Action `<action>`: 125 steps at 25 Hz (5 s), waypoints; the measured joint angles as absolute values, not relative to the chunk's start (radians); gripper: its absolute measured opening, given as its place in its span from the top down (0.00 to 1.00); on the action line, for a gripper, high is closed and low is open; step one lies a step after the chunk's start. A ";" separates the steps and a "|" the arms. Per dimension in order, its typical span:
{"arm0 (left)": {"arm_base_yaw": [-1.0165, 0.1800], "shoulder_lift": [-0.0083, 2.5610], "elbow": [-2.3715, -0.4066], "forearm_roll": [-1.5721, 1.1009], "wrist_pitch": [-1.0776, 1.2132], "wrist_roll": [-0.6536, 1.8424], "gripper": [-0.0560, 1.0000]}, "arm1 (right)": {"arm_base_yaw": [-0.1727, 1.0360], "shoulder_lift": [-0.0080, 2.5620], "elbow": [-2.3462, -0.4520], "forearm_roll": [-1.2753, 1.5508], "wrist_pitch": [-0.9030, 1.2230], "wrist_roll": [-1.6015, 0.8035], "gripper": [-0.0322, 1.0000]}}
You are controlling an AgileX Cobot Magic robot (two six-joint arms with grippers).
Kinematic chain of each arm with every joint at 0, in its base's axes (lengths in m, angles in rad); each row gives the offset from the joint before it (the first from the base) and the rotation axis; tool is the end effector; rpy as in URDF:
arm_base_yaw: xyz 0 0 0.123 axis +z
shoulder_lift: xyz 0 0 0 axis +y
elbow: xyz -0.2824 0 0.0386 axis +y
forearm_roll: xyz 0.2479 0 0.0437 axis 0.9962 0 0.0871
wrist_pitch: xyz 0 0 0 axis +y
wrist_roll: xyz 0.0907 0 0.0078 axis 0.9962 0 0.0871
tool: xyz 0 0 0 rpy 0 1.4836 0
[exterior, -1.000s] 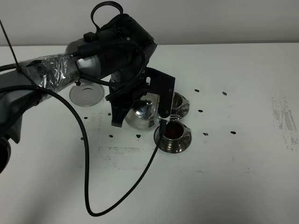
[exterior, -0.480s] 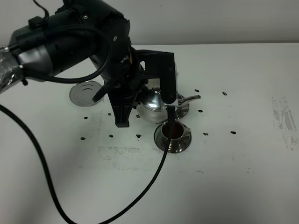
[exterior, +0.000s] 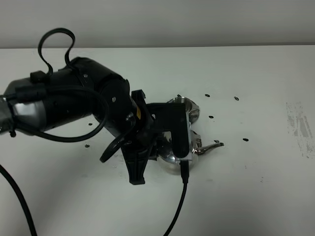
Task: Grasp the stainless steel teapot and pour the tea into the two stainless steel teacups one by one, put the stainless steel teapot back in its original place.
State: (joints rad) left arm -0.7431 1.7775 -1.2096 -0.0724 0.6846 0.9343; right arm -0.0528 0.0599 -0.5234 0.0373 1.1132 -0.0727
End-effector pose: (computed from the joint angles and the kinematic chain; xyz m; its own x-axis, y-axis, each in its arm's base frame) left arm 0.2653 -0.2494 0.2114 0.0985 0.9535 -0.2850 0.9605 -0.0163 0.2777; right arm -0.0003 0.0031 0.2797 -0.5329 -0.0281 -0.8457 -0.0055 0.9995 -0.0297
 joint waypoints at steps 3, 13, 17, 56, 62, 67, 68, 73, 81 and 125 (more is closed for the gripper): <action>-0.758 1.787 -1.173 -0.074 0.660 0.961 0.78 | -0.053 0.060 -0.523 0.037 1.113 -0.073 0.51; -0.767 1.865 -1.149 -0.107 0.626 0.971 0.78 | -0.053 0.060 -0.523 0.037 1.113 -0.073 0.51; -0.767 1.871 -1.135 -0.119 0.606 0.973 0.78 | -0.053 0.060 -0.523 0.037 1.113 -0.073 0.51; -0.551 2.317 -2.105 0.289 1.192 0.997 0.78 | -0.053 0.060 -0.523 0.037 1.113 -0.073 0.51; -0.552 2.320 -2.108 0.330 1.192 0.999 0.78 | -0.053 0.060 -0.523 0.037 1.113 -0.073 0.51; -0.563 2.320 -2.108 0.369 1.192 1.044 0.78 | -0.053 0.060 -0.523 0.037 1.113 -0.073 0.51; -0.564 2.320 -2.108 0.374 1.192 1.054 0.78 | -0.053 0.060 -0.523 0.037 1.113 -0.073 0.51; -0.578 2.330 -2.110 0.401 1.192 1.075 0.78 | -0.053 0.060 -0.523 0.037 1.113 -0.073 0.51; -0.596 2.350 -2.110 0.473 1.192 1.075 0.78 | -0.053 0.060 -0.523 0.037 1.113 -0.073 0.51; -0.684 2.351 -2.134 0.696 1.192 1.075 0.78 | -0.053 0.060 -0.523 0.037 1.113 -0.073 0.51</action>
State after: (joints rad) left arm -0.6838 2.3509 -2.1344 0.6962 1.1918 1.0748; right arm -0.0528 0.0599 -0.5234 0.0373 1.1132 -0.0727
